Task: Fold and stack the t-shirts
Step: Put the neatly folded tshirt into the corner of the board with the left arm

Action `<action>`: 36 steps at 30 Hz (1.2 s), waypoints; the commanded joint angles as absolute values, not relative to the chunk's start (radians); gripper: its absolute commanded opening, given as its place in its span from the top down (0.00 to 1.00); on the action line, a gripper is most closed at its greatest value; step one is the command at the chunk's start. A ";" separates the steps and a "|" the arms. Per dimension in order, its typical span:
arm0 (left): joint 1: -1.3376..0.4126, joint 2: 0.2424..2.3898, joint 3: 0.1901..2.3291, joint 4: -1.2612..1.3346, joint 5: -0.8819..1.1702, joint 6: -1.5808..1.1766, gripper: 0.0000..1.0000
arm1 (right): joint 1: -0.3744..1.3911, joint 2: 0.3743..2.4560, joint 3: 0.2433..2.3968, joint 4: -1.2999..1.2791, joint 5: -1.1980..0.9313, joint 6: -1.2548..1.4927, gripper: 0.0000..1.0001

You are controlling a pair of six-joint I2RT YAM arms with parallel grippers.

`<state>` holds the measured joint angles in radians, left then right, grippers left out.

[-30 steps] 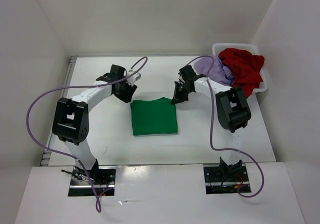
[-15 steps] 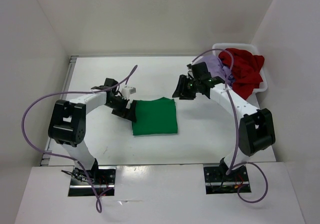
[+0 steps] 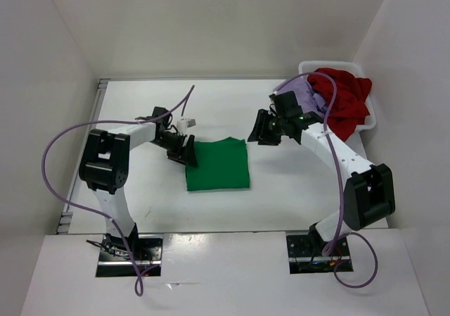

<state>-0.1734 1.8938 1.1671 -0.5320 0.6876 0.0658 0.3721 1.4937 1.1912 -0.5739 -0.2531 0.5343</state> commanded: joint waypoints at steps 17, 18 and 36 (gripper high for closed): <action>-0.028 2.028 1.411 -0.575 0.338 0.181 1.00 | 0.339 1.495 1.295 -0.640 -0.207 0.531 0.48; 0.001 2.040 1.437 -0.589 0.309 0.192 1.00 | 0.339 1.505 1.317 -0.650 -0.207 0.531 0.48; 0.299 2.449 2.155 -0.537 0.017 0.400 1.00 | 0.339 1.701 1.532 -0.834 -0.157 0.469 0.48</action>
<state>0.2916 2.3863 2.0426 -0.5739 0.0887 0.3496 0.3458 1.6913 1.4708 -0.7605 -0.1940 0.4923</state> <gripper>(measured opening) 0.025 0.514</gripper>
